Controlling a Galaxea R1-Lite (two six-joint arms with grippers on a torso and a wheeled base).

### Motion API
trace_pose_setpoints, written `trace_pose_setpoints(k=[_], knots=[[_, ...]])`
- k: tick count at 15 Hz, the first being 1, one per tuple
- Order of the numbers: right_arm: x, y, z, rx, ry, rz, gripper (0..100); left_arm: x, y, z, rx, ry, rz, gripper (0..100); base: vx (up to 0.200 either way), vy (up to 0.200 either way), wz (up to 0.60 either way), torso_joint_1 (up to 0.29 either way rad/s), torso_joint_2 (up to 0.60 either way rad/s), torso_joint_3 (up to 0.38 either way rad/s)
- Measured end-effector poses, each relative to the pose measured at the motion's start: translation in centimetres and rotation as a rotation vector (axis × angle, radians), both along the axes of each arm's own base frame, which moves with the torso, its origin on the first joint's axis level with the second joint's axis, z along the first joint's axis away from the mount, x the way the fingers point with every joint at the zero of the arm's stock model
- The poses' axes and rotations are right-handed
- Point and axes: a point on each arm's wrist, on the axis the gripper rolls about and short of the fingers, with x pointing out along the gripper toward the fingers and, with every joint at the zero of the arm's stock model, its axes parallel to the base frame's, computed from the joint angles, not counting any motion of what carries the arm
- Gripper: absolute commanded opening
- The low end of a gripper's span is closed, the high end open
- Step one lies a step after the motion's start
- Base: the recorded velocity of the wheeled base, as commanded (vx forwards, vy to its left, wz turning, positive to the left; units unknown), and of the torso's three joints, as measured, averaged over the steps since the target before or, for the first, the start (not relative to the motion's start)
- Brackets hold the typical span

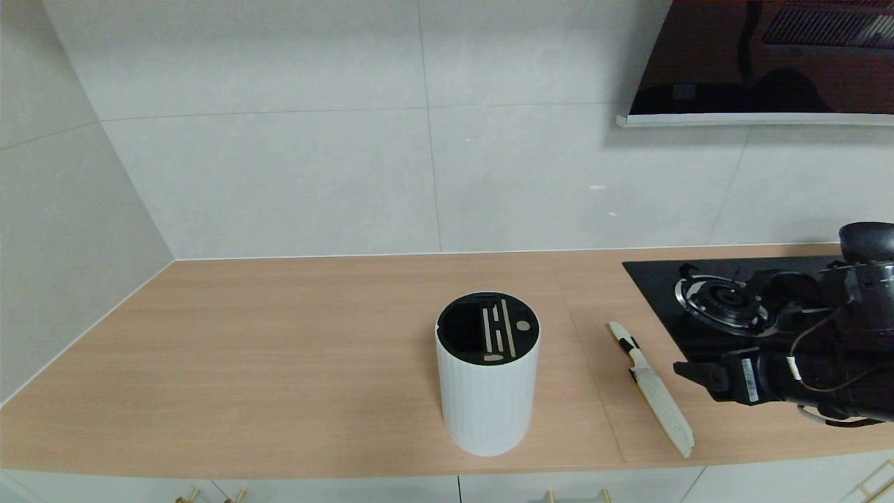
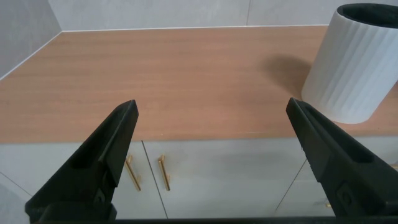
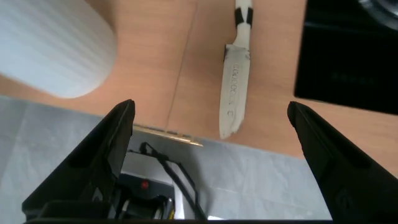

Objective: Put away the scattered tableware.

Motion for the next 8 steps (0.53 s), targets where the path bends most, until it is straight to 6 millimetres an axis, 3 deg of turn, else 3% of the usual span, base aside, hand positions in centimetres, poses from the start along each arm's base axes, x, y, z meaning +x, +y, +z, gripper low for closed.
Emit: trace_pose_setpoints(k=[8], knots=[[7.4,1.6,-8.9,-0.082,0.022,-0.039,100,0.0,0.0,0.0,0.001,0.000,-0.001,100,0.000,0.000,0.00,0.000,0.00,0.000]])
